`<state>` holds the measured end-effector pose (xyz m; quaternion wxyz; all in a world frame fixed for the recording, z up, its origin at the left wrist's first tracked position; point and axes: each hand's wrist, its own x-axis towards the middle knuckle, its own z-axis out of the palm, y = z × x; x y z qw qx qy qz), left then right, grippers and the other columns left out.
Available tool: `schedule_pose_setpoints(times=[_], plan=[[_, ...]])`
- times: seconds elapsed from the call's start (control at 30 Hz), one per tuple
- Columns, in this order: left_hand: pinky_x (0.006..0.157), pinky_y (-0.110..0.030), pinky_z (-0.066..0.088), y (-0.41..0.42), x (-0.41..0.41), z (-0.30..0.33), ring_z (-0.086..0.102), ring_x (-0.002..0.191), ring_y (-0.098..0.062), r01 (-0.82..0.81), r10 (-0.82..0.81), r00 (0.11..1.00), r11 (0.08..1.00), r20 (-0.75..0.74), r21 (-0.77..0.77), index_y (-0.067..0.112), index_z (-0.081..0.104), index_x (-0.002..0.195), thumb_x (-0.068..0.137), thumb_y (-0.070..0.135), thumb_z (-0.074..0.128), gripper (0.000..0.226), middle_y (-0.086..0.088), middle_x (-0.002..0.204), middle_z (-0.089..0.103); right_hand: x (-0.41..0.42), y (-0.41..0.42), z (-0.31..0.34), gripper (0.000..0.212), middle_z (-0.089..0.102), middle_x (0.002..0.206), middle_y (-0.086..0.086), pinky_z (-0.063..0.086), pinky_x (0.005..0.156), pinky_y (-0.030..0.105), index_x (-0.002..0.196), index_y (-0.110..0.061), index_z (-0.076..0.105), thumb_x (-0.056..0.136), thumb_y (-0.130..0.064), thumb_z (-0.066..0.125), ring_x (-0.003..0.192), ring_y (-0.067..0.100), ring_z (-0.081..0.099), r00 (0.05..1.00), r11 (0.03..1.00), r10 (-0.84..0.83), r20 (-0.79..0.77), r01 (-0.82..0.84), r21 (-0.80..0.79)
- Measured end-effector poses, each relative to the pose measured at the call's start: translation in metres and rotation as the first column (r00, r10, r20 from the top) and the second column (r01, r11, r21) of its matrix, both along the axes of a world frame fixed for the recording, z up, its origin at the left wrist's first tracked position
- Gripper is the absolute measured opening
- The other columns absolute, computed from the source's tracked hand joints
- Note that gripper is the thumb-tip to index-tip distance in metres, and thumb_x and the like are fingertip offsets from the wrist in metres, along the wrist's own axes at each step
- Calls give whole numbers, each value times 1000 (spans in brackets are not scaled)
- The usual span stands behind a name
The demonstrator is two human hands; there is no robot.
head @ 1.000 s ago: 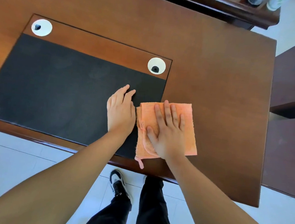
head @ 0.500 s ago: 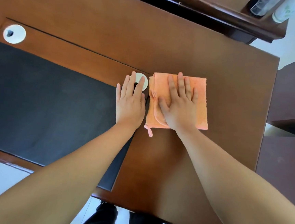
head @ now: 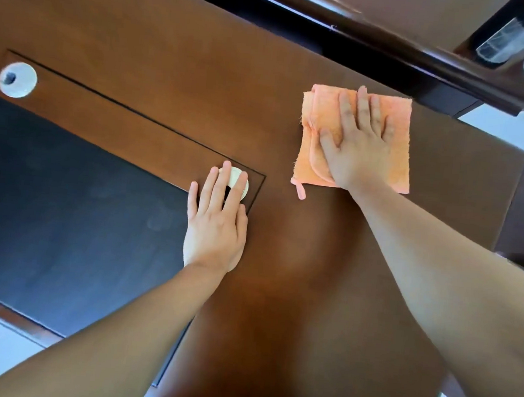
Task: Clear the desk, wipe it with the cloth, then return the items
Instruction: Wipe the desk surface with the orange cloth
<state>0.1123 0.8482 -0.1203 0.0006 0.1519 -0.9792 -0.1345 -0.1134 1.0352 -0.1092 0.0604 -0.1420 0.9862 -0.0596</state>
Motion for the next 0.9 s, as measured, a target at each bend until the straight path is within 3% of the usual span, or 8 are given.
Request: schedule_pose_setpoints(times=[0.23,0.43,0.7,0.9], plan=[[129,-56,14,-2,-1,-5,14,162,-22,4,-4,1000,1000,-5,-3,30,26,164,109,31,24,56,-2,174,18,-38,-1,4,76,2,179,2,5,132,55,169,-33,7,103,-70,13,165,28,2,1000,1000,1,-16,0,24],[129,-57,14,-1,0,-5,15,161,-24,19,-18,1000,1000,-15,11,29,26,164,108,31,21,55,-3,174,20,-14,2,1,74,-1,179,4,4,132,56,170,-30,4,105,-65,13,165,29,-1,999,999,-29,-17,29,21],[131,-54,8,-3,1,-5,10,162,-24,36,-35,999,999,-34,30,28,25,164,109,30,23,55,-4,175,16,94,7,-3,75,2,179,4,5,131,55,170,-27,8,104,-62,17,165,28,1,997,997,-72,-23,72,-17],[132,-47,2,-6,4,2,18,161,-24,27,-6,993,983,-114,181,21,38,158,108,17,36,50,-5,172,27,210,4,-4,76,1,179,4,6,131,53,170,-28,9,103,-62,20,165,26,0,995,995,-101,0,101,1]])
